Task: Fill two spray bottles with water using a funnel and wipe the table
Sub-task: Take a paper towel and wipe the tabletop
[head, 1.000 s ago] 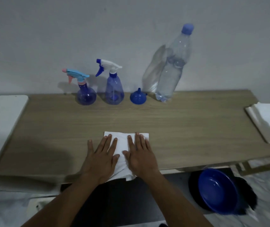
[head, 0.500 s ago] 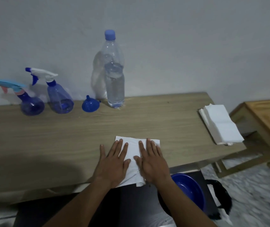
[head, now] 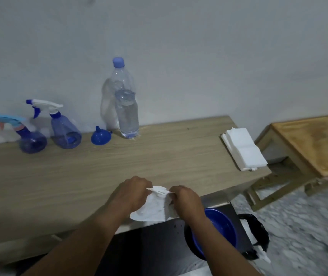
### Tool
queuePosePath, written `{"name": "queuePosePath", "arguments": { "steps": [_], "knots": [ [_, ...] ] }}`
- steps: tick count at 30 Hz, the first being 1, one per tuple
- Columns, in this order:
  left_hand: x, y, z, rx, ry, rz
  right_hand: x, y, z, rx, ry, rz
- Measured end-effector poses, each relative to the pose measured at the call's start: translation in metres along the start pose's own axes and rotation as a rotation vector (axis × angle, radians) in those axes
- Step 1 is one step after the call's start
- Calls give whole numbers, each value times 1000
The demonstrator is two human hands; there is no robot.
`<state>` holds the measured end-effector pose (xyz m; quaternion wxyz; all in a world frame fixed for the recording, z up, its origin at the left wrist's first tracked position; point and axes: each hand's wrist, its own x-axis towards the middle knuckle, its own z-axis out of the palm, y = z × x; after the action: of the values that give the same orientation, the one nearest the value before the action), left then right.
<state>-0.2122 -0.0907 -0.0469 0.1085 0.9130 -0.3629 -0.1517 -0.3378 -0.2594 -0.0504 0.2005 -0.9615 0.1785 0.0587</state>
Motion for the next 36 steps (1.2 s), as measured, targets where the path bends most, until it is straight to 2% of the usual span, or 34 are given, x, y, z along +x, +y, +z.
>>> {"name": "queuePosePath", "arguments": {
  "steps": [2,5,12,20,28,36],
  "knots": [
    [-5,1,-17,-237,-45,-31,-9,-5,-16,118,10,59],
    [-12,8,-52,-442,-26,32,-25,-12,-45,295,71,103],
    [-27,58,-135,-635,8,224,-76,-28,-136,403,289,156],
    [-37,157,-182,-800,-107,407,-156,-2,-204,572,526,300],
    [-11,274,-151,-725,-244,526,-227,78,-231,588,654,507],
    [54,406,-43,-554,-286,548,-242,225,-216,539,649,752]
  ]
}}
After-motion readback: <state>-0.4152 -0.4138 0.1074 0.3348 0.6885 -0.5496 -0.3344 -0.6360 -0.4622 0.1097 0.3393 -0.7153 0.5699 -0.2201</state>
